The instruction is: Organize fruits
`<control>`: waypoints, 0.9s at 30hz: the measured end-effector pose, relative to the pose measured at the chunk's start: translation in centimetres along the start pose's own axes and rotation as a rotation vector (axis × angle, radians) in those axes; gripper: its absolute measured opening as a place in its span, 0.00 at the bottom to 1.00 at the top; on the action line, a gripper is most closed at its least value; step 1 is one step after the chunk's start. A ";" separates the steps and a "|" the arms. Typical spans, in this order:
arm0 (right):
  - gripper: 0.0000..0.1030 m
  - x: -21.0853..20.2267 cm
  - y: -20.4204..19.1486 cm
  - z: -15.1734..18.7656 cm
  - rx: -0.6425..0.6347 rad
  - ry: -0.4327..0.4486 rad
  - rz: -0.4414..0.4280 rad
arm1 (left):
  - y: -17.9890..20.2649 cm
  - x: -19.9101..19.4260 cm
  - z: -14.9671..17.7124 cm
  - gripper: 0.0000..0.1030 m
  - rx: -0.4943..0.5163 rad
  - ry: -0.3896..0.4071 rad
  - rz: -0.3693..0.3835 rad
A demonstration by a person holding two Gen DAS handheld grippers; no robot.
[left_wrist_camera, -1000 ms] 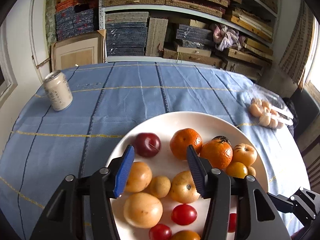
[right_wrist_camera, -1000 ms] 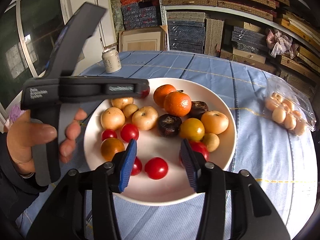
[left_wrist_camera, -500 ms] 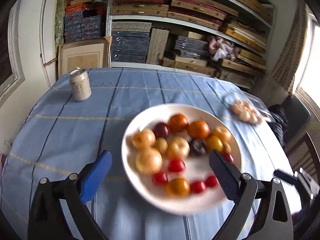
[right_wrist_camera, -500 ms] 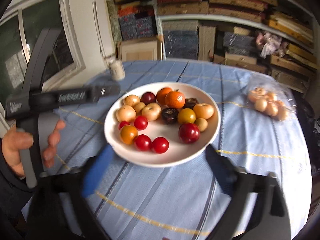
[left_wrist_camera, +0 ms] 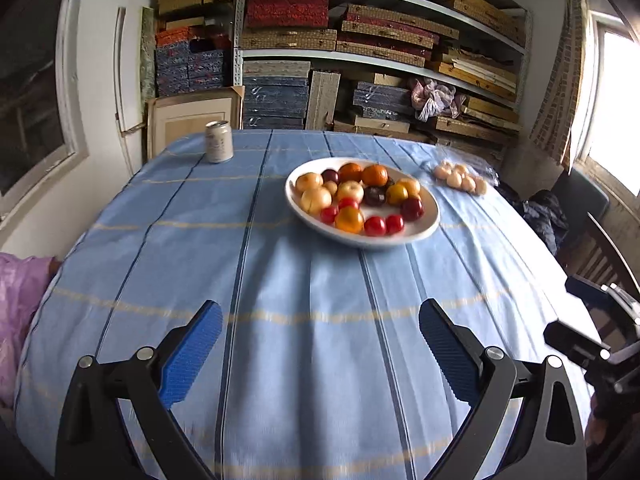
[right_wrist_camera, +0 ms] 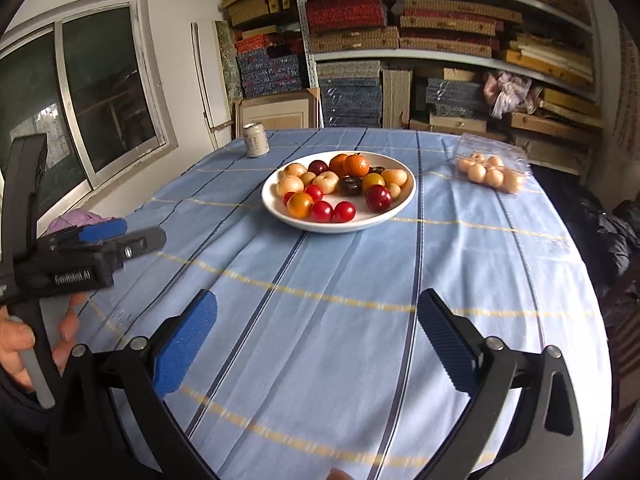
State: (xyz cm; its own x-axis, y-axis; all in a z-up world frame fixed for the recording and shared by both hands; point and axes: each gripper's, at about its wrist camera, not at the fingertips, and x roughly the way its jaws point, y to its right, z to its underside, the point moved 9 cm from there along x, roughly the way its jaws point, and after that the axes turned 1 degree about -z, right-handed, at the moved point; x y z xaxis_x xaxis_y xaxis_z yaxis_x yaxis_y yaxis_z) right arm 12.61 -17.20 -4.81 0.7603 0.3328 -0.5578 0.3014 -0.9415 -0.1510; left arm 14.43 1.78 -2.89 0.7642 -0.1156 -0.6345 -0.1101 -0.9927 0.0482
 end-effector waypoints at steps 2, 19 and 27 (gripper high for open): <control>0.96 -2.0 -0.7 0.9 -0.006 0.024 0.044 | 0.3 -1.9 1.4 0.96 -0.005 0.013 -0.011; 0.96 -11.4 -2.8 7.6 0.058 0.135 0.109 | 3.6 -9.3 7.6 0.97 0.065 0.101 -0.061; 0.96 -11.6 -2.8 8.0 0.055 0.135 0.108 | 3.2 -9.5 7.8 0.97 0.059 0.112 -0.114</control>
State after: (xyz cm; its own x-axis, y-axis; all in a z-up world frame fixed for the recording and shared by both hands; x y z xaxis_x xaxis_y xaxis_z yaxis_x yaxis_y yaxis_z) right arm -1.69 -18.83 -4.45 0.8578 0.2306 -0.4593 0.1851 -0.9723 -0.1426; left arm 1.83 -0.03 -2.74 0.8396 -0.0088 -0.5432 -0.0536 -0.9963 -0.0666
